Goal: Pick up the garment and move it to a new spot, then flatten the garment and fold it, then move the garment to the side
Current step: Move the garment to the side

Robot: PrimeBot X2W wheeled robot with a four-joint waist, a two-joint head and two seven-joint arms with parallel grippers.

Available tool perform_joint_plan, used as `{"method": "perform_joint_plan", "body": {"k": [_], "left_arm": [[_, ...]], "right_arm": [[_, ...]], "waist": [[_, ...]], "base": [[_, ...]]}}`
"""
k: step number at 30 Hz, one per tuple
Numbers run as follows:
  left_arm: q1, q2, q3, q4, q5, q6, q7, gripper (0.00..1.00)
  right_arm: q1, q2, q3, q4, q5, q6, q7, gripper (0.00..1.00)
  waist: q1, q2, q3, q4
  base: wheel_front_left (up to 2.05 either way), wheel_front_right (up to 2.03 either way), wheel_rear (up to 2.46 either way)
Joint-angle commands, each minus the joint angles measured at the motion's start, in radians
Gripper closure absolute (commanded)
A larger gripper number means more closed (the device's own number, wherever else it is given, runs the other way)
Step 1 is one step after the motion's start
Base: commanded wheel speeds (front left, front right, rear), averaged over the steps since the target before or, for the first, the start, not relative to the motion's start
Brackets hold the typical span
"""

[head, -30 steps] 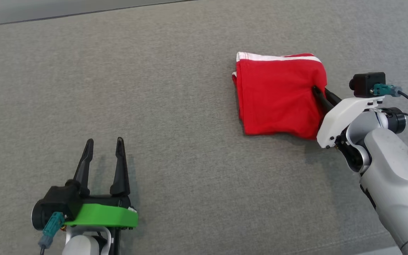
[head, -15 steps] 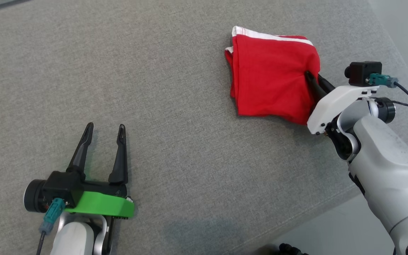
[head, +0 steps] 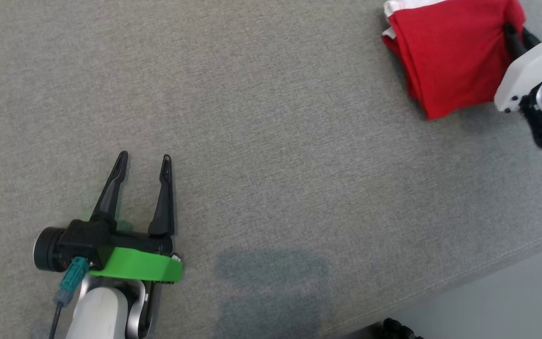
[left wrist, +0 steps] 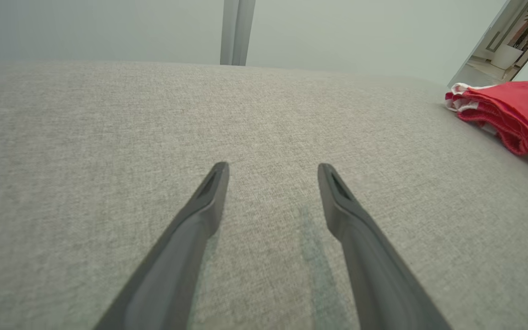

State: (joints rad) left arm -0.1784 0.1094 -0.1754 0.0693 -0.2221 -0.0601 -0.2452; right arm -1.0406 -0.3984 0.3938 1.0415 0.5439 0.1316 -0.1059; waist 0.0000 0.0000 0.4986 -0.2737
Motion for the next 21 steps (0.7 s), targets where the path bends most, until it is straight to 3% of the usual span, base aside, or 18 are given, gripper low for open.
{"method": "perform_joint_plan", "body": {"k": [1,5,13,15,16,21], "left_arm": [[-0.018,0.005,-0.004,-0.002,0.008,0.002,-0.002,0.0],[-0.018,0.002,-0.022,-0.005,0.014,0.001,0.0,0.0],[-0.016,0.011,-0.044,0.003,0.014,-0.004,0.001,0.0],[-0.01,0.013,-0.046,0.003,0.015,0.001,0.003,0.0],[-0.005,0.014,-0.048,0.003,0.015,0.003,0.005,0.0],[0.008,0.013,-0.057,-0.002,0.01,0.006,0.007,0.0]], "right_arm": [[-0.032,-0.021,-0.005,0.023,-0.019,-0.002,-0.002,1.0],[-0.096,-0.071,-0.013,0.098,-0.081,-0.002,-0.024,1.0],[-0.146,-0.106,-0.065,0.218,-0.151,-0.002,-0.081,1.0],[-0.145,-0.109,-0.08,0.231,-0.169,-0.002,-0.1,0.41],[-0.141,-0.108,-0.086,0.235,-0.18,-0.002,-0.107,0.0],[-0.126,-0.102,-0.117,0.244,-0.233,-0.002,-0.134,0.0]], "waist": [[0.0,0.0,0.027,0.047],[0.0,0.0,0.04,0.088],[0.0,0.0,0.046,0.122],[0.0,0.0,0.042,0.118],[0.0,0.0,0.039,0.113],[0.0,0.0,0.013,0.088]], "base": [[0.0,0.0,0.0],[0.0,0.0,0.0],[0.0,0.0,0.0],[0.0,0.0,0.0],[0.0,0.0,0.0],[0.0,0.0,0.0]]}}
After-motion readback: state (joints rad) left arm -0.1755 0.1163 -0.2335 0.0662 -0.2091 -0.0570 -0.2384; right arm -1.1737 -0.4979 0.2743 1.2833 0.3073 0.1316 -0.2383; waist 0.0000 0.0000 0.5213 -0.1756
